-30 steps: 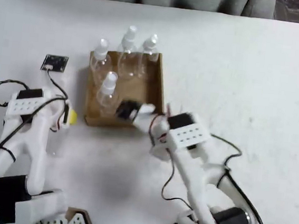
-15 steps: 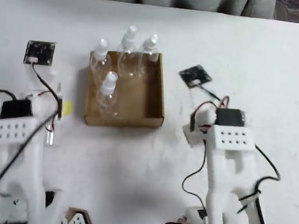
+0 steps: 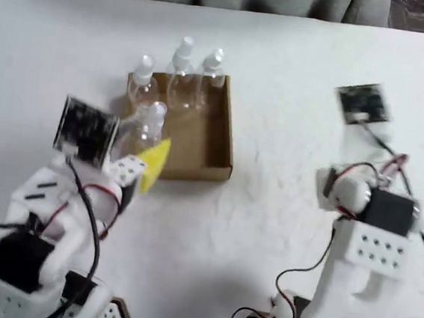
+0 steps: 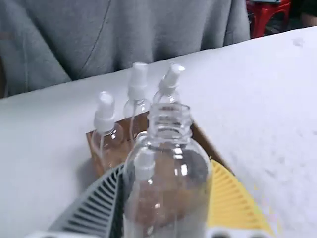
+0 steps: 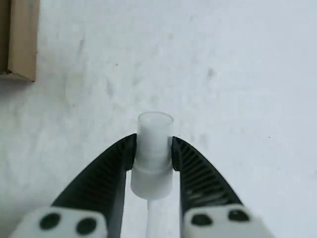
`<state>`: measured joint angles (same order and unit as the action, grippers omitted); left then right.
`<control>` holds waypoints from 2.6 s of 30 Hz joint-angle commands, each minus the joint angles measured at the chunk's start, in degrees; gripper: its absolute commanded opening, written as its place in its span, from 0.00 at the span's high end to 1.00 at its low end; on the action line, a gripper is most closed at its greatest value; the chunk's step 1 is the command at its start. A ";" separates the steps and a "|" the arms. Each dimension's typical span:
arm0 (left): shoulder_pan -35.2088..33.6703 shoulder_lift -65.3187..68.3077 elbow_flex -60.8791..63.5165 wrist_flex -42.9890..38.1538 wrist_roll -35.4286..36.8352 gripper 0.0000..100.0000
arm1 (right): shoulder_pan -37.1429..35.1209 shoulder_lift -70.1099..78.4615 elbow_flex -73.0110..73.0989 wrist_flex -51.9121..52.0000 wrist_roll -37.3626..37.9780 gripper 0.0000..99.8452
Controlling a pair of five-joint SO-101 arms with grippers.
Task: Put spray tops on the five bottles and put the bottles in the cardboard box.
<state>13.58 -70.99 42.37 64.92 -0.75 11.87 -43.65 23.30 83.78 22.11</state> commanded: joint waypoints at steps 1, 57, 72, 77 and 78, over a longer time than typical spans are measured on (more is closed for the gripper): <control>7.16 -3.56 -0.53 -2.46 0.70 0.98 | 3.38 -2.95 -6.24 0.22 -5.71 0.98; 14.73 -33.54 42.37 -33.85 4.66 0.98 | -46.11 -13.85 -12.40 -52.88 -24.79 0.98; 14.02 -33.54 49.23 -43.78 4.66 0.98 | -46.81 -13.76 -17.23 -39.60 -25.05 0.99; 14.02 -33.54 49.32 -43.69 4.66 0.98 | -46.64 -13.67 -13.27 -41.89 -25.14 0.99; 14.02 -33.54 49.32 -43.60 4.66 0.98 | -46.55 -13.67 -12.22 -43.03 -25.14 0.99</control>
<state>28.26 -103.43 92.04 22.99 3.82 -34.55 -57.98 9.85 43.43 -3.21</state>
